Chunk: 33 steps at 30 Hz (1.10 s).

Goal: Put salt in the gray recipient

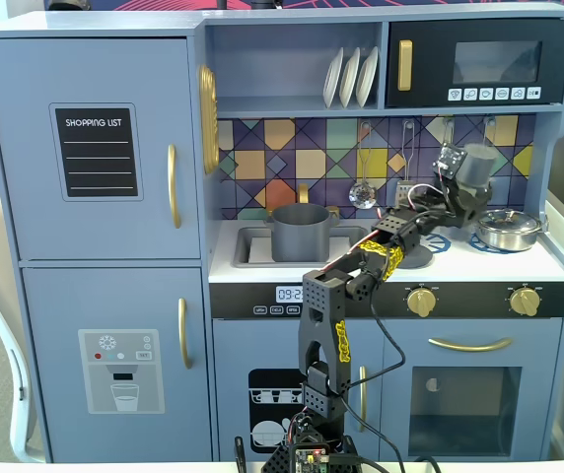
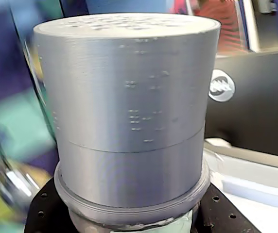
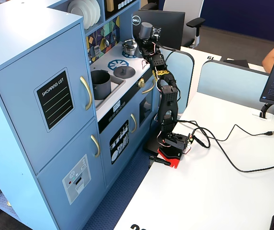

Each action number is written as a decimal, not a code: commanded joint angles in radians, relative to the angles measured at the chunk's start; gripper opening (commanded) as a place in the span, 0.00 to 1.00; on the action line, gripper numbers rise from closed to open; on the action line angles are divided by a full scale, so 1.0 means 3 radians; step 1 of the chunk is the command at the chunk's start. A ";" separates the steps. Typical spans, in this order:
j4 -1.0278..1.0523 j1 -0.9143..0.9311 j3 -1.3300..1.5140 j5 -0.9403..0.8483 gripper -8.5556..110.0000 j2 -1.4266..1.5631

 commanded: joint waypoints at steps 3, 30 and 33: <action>-0.0143 -0.0061 0.0051 -0.0470 0.07 0.0020; -0.0435 -0.0031 0.0389 -0.0828 0.07 -0.0210; -0.0450 -0.0010 0.0450 -0.0854 0.07 -0.0184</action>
